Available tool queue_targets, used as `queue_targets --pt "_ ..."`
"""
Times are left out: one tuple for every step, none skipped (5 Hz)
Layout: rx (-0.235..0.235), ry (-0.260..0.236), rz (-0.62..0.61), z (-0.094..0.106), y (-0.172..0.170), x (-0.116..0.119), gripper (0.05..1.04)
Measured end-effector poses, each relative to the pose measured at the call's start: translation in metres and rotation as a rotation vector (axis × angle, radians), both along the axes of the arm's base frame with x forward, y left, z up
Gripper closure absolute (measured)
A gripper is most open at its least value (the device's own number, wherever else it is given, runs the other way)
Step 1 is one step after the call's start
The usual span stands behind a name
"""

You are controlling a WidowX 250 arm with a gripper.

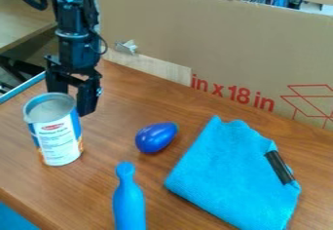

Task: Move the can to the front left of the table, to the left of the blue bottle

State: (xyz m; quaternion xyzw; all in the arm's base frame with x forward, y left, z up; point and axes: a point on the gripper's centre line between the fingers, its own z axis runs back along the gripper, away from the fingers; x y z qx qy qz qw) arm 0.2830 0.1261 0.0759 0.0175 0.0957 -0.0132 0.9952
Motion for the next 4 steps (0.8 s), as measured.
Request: queue_targets --pt "-0.002 0.048 -0.007 -0.007 -0.002 -0.013 0.083" --pt "0.001 0.107 -0.019 -0.021 -0.005 -0.031 0.083" --pt "0.003 0.069 -0.021 -0.002 -0.007 -0.032 0.083" --pt "-0.010 -0.049 -0.031 0.042 -0.014 -0.026 0.083"
